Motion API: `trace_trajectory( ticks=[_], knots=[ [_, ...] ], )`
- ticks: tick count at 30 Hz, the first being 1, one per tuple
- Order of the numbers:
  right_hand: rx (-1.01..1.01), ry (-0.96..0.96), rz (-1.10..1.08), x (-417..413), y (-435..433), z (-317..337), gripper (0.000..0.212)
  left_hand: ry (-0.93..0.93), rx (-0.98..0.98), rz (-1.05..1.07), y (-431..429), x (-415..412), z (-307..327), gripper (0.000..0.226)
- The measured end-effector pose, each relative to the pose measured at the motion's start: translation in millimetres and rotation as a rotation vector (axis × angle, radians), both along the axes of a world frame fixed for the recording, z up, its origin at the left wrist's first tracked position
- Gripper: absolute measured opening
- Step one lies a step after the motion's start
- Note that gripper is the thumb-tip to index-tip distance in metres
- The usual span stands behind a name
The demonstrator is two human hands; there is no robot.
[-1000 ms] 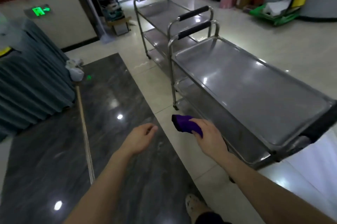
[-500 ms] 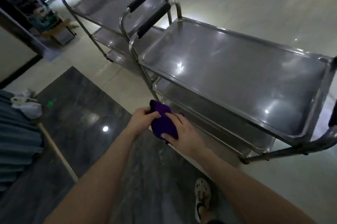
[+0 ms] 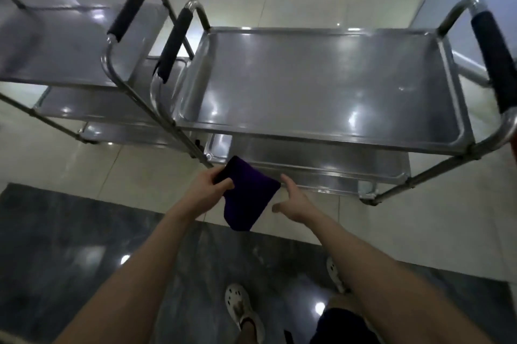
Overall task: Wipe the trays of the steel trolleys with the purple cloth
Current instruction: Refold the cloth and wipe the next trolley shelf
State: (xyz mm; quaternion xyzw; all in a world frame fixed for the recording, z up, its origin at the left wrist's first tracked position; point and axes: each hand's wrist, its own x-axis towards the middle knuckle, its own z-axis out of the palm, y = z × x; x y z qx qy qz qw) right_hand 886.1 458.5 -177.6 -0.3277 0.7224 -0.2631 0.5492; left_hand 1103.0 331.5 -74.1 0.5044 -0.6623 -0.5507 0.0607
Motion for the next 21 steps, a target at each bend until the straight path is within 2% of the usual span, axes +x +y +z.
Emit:
trace_trajectory(
  ticks=[1, 5, 8, 11, 14, 16, 18, 21],
  knots=[
    [0.023, -0.069, -0.079, 13.4, -7.2, -4.9, 0.089, 0.037, 0.034, 0.001, -7.9, 10.4, -3.2, 0.029],
    [-0.007, -0.216, -0.38, 42.1, -29.8, -36.9, 0.031, 0.134, 0.167, 0.115, -42.7, 47.1, -37.2, 0.032],
    [-0.049, -0.205, -0.503, 53.7, -35.3, -49.5, 0.016, 0.025, 0.145, 0.142, -62.5, 66.5, -76.9, 0.027],
    [-0.086, -0.095, -0.524, 56.7, -41.5, -68.7, 0.02, -0.065, 0.091, 0.082, -80.3, 68.9, -123.8, 0.028],
    [-0.103, -0.014, -0.427, 51.2, -52.0, -93.6, 0.049, -0.102, 0.055, 0.098, -97.4, 57.7, -171.4, 0.024],
    [-0.085, 0.044, -0.364, 45.6, -56.7, -113.1, 0.065, -0.122, 0.012, 0.136, -104.2, 45.9, -202.1, 0.036],
    [-0.137, 0.155, -0.349, 40.5, -62.3, -139.2, 0.057, -0.092, -0.068, 0.126, -109.2, 35.2, -233.5, 0.042],
    [-0.206, 0.266, -0.31, 30.7, -72.7, -173.2, 0.038, -0.031, -0.165, 0.097, -112.5, 20.0, -276.0, 0.022]
  ],
)
